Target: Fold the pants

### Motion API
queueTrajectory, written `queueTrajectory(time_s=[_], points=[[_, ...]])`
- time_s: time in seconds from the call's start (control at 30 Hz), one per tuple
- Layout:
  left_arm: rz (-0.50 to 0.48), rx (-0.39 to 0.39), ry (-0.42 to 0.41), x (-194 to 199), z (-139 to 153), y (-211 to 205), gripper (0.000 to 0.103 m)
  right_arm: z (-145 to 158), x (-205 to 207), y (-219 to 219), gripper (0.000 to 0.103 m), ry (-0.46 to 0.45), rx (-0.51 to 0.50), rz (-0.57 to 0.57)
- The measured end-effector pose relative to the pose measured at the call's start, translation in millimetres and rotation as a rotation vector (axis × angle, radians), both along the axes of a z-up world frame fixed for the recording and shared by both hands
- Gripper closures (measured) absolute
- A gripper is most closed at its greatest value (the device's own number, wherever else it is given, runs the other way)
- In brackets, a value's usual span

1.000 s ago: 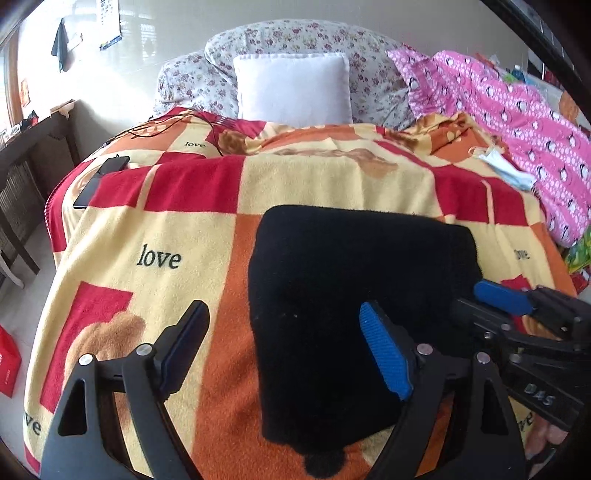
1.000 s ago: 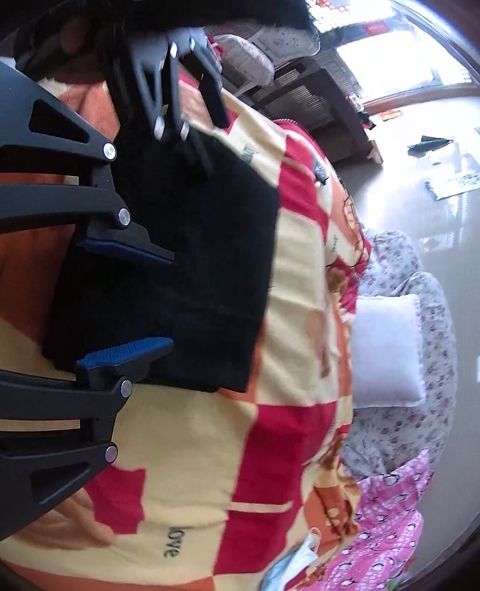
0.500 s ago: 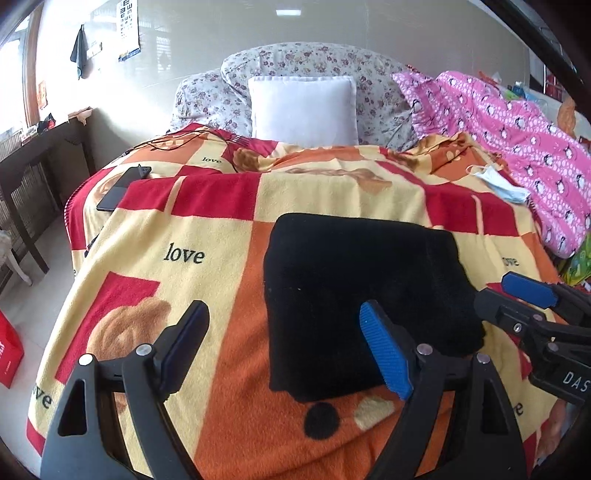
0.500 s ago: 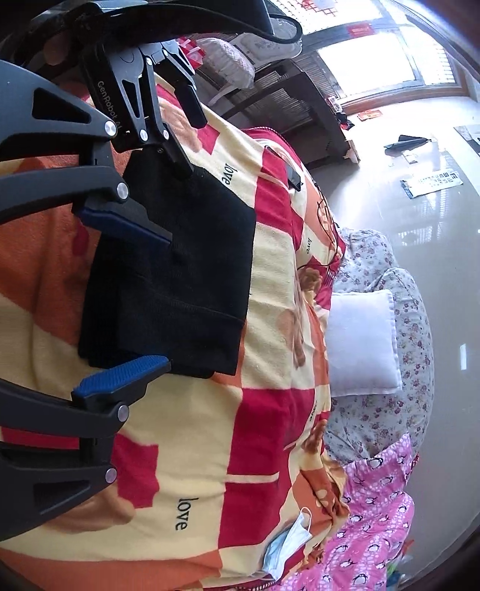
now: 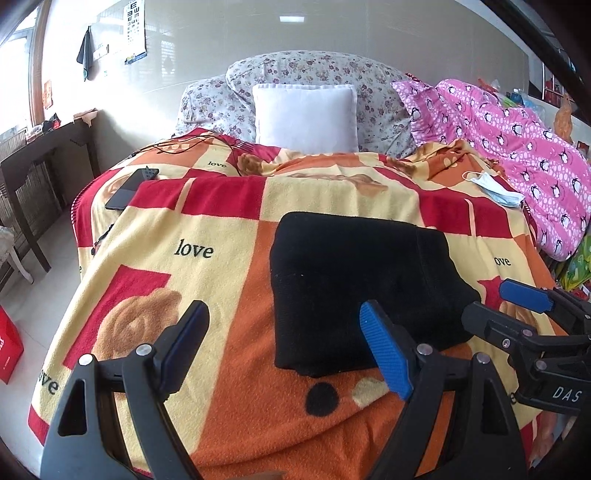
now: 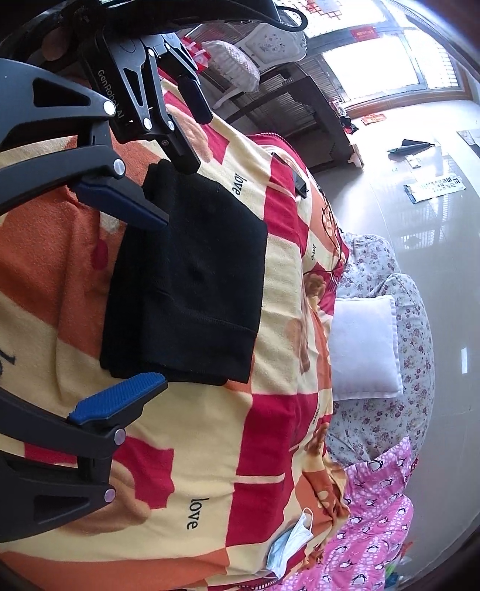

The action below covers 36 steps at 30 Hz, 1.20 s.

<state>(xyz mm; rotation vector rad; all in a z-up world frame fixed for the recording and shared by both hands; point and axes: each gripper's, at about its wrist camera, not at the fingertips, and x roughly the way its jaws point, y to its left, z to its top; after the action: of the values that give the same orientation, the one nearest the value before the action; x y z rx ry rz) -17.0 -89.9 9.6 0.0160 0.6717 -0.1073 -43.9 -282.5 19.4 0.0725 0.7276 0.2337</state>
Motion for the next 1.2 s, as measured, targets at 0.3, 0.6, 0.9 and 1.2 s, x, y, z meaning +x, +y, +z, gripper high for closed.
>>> queueTrajectory(time_s=[0.3, 0.6, 0.9, 1.2], points=[[0.012, 0.006, -0.003, -4.8, -1.2, 3.3, 0.019, -2.4, -1.9, -0.8, 0.021, 0.016, 0.004, -0.003], [0.001, 0.006, 0.001, -6.2, -3.8, 4.6, 0.019, -3.8, -2.1, 2.7, 0.021, 0.022, 0.001, 0.004], [0.004, 0.0, 0.011, -5.6, -7.7, 7.7, 0.019, -7.4, -0.3, 5.2, 0.021, 0.041, -0.004, 0.011], [-0.005, 0.005, 0.01, -7.1, -7.8, 6.6, 0.019, -8.1, 1.4, 4.0, 0.021, 0.044, -0.001, 0.015]])
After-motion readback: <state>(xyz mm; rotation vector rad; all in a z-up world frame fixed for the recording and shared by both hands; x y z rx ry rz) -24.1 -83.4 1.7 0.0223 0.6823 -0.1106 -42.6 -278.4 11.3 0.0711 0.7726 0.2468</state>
